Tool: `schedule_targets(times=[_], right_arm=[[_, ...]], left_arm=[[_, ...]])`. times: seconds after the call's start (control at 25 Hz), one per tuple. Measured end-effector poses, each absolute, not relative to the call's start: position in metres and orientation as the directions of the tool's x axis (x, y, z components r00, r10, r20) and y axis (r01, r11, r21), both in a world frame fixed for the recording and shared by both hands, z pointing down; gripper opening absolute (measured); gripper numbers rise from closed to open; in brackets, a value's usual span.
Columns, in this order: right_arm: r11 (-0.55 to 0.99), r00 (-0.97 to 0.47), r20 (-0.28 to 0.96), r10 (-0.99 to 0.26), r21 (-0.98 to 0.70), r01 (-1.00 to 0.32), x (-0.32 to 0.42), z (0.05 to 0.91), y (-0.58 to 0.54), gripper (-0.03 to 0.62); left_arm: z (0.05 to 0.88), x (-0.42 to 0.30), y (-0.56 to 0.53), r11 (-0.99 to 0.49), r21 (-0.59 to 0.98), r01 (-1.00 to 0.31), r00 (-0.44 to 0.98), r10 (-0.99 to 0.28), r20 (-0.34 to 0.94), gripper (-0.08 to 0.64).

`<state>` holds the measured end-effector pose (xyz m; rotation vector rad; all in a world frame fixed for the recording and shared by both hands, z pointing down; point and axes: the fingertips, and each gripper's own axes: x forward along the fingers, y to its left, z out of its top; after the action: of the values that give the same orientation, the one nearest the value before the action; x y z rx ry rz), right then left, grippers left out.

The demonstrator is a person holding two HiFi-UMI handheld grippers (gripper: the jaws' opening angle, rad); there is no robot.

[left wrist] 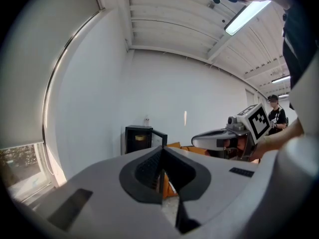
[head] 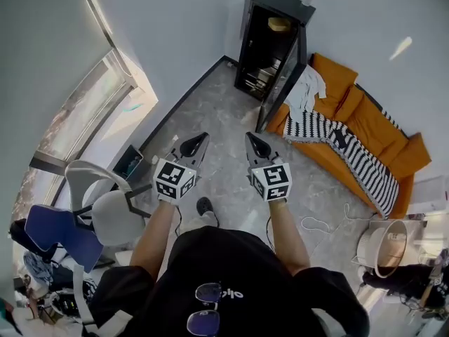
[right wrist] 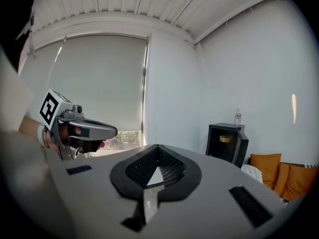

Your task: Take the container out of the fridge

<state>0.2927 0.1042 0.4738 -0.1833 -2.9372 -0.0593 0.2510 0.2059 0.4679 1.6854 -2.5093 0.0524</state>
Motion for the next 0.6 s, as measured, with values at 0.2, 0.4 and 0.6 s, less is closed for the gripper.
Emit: schedule_targets(times=[0.2,0.4,0.6], right_arm=[[0.996,-0.978,0.190,0.085,0.013,0.089,0.223,0.473,0.109,0.006],[0.998,-0.977,0.207,0.059,0.016,0.064,0.179,0.478,0.102,0.006],[0.999,-0.973,0.226,0.044,0.011,0.048,0.137,0.488,0.091,0.007]], left_arm=[[0.467,0.178,0.212,0.344,0.040,-0.938,-0.338,-0.934,0.116,0.008],[0.475,0.131,0.209,0.326,0.059,-0.943,-0.318,-0.940,0.122,0.008],[0.488,0.091,0.204,0.314,0.070,-0.947,-0.302,-0.944,0.135,0.008]])
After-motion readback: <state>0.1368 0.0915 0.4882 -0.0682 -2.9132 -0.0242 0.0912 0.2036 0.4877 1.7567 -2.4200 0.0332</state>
